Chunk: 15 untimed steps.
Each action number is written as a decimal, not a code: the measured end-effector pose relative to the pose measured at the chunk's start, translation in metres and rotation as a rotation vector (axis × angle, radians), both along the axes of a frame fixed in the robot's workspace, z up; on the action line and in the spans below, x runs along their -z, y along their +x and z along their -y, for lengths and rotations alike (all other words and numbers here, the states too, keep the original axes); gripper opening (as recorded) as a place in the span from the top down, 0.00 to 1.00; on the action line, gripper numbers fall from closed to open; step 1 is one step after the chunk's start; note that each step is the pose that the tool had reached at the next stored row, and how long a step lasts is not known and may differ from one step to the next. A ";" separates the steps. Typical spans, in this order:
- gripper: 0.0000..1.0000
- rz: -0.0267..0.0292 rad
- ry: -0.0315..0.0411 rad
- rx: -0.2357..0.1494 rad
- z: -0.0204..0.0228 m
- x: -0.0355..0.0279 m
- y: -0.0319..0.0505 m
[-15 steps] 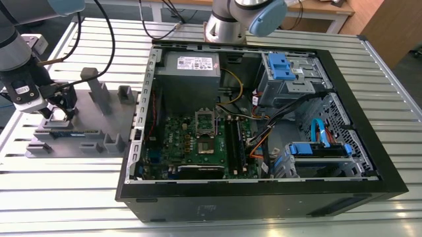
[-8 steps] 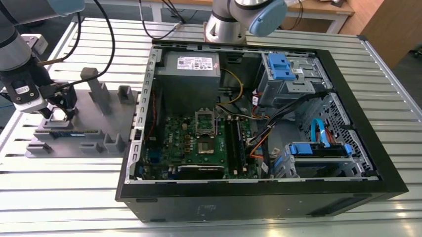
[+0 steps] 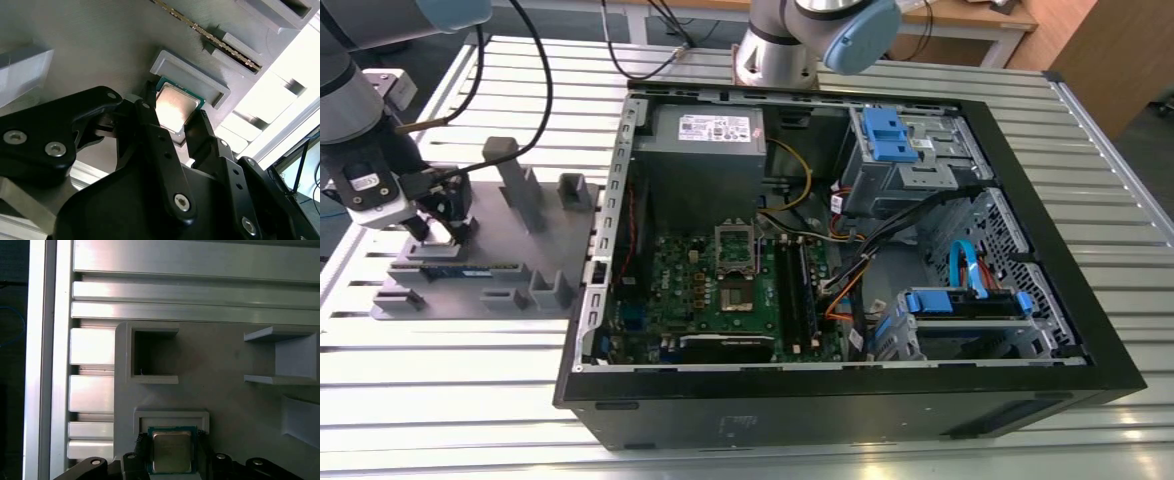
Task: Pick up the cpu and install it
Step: 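Pick up the cpu and move it towards the insertion slot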
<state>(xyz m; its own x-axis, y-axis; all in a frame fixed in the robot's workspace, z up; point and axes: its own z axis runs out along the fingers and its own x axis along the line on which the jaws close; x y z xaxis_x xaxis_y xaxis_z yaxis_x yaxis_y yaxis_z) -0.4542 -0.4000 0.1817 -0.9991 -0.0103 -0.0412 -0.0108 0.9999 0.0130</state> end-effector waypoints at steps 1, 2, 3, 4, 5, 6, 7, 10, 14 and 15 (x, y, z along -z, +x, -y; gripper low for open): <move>0.53 0.0001 0.0000 0.000 0.0000 0.0000 0.0000; 0.53 0.0000 0.0000 0.000 0.0000 0.0000 0.0000; 0.53 0.0001 0.0000 0.000 0.0000 0.0000 0.0000; 0.53 0.0000 0.0000 0.000 0.0000 0.0000 0.0000; 0.53 0.0000 0.0000 0.000 0.0000 0.0000 0.0000; 0.53 0.0000 0.0000 0.000 0.0000 0.0000 -0.0001; 0.53 0.0000 0.0000 0.000 0.0000 0.0000 -0.0001; 0.53 -0.0001 -0.0001 0.000 0.0000 -0.0013 -0.0002; 0.53 0.0000 0.0000 0.000 0.0000 -0.0058 -0.0001; 0.53 0.0001 0.0000 0.000 0.0000 -0.0071 -0.0001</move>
<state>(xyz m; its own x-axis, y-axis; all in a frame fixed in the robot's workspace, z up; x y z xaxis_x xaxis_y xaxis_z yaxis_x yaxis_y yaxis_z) -0.4543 -0.4000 0.1888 -0.9991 -0.0102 -0.0412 -0.0108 0.9999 0.0130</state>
